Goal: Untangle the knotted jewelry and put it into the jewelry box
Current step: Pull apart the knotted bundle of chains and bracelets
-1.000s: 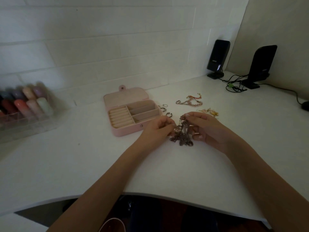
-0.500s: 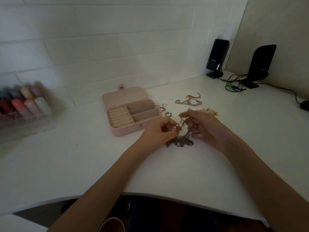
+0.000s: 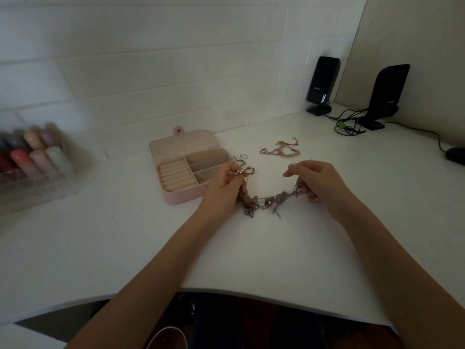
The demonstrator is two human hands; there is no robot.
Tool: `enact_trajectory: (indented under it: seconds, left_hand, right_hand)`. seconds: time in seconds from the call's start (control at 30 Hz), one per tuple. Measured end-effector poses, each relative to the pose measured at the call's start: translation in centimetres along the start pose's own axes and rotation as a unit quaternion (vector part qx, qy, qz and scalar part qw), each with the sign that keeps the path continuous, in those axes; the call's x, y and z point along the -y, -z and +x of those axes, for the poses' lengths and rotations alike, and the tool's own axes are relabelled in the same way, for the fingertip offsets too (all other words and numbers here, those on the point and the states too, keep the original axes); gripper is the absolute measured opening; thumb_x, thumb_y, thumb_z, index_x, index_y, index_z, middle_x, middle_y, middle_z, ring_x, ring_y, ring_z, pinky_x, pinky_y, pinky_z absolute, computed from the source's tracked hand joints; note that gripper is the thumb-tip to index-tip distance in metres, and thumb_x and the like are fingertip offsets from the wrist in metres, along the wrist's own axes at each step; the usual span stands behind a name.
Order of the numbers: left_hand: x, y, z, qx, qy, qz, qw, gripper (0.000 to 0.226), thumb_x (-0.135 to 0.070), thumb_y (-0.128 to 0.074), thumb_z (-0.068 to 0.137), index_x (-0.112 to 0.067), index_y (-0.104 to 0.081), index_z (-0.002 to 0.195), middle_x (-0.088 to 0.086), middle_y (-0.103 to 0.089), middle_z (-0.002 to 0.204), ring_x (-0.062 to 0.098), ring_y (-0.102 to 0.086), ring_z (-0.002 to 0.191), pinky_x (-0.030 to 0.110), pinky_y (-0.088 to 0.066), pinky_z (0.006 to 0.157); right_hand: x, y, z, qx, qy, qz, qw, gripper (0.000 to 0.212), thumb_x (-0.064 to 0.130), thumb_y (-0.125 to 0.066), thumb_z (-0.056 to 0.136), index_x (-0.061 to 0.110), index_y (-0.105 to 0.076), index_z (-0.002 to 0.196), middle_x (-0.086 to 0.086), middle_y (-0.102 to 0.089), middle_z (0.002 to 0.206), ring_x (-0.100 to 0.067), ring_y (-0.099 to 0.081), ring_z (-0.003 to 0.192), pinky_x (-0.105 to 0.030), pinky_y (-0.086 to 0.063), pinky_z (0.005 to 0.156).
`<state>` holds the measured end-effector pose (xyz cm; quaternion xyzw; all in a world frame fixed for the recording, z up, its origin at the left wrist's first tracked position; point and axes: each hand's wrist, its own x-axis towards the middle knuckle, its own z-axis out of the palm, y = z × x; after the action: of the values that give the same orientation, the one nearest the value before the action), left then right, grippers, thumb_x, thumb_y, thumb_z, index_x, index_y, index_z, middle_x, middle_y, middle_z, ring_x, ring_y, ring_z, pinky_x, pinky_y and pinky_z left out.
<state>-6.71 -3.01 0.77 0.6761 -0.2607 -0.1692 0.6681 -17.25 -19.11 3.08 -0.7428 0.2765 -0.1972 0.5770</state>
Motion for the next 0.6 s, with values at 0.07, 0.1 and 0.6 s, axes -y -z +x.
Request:
enact_trajectory:
  seconds: [0.07, 0.1, 0.6]
  left_hand:
    - [0.0, 0.1, 0.0, -0.012, -0.009, 0.011, 1.000, 0.012, -0.003, -0.041, 0.099, -0.010, -0.051, 0.099, -0.001, -0.052, 0.062, 0.000, -0.048, 0.048, 0.023, -0.043, 0.059]
    - [-0.1, 0.1, -0.1, -0.016, -0.007, 0.006, 1.000, 0.011, -0.003, -0.042, 0.099, -0.009, -0.051, 0.099, -0.001, -0.052, 0.063, 0.001, -0.048, 0.047, 0.020, -0.043, 0.054]
    - [0.0, 0.4, -0.6, -0.015, -0.063, 0.055, 0.996, 0.019, -0.002, -0.052, 0.095, -0.020, -0.056, 0.090, 0.000, -0.066, 0.080, 0.007, -0.066, 0.071, 0.022, -0.053, 0.065]
  right_hand:
    - [-0.3, 0.0, 0.2, -0.036, 0.008, -0.034, 0.999, 0.021, 0.026, -0.061, 0.092, 0.015, -0.072, 0.077, 0.001, -0.052, 0.051, -0.008, -0.039, 0.042, -0.021, -0.026, 0.043]
    - [-0.5, 0.1, 0.3, -0.050, 0.012, -0.041, 0.998, 0.021, 0.026, -0.061, 0.092, 0.016, -0.071, 0.077, 0.002, -0.053, 0.051, -0.008, -0.040, 0.043, -0.021, -0.026, 0.043]
    - [-1.2, -0.4, 0.5, 0.066, 0.209, -0.216, 0.951, 0.006, 0.031, -0.075, 0.079, 0.030, -0.073, 0.084, 0.012, -0.058, 0.096, -0.001, -0.051, 0.089, -0.010, -0.038, 0.076]
